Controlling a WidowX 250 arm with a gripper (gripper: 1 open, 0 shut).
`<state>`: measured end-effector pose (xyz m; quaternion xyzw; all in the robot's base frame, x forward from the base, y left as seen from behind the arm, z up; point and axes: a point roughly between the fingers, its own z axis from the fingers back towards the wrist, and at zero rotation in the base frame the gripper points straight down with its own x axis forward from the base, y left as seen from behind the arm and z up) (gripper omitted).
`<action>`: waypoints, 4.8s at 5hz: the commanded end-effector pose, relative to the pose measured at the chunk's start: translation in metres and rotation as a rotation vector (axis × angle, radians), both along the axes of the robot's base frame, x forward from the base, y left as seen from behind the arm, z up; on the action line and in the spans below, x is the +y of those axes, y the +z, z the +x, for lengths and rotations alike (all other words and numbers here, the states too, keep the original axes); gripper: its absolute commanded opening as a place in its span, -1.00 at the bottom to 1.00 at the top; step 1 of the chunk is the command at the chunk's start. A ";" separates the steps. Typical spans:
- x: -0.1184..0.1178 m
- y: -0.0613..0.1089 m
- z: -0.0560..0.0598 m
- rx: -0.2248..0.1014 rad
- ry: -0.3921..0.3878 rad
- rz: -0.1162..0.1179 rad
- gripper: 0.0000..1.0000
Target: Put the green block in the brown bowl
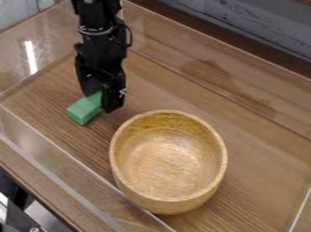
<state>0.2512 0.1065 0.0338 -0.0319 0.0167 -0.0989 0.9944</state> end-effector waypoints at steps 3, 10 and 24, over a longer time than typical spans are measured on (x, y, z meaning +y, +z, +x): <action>0.009 -0.014 0.004 -0.003 0.018 0.007 1.00; 0.018 -0.038 -0.007 0.083 0.086 -0.032 1.00; -0.201 0.108 -0.063 0.149 0.024 -0.089 -1.00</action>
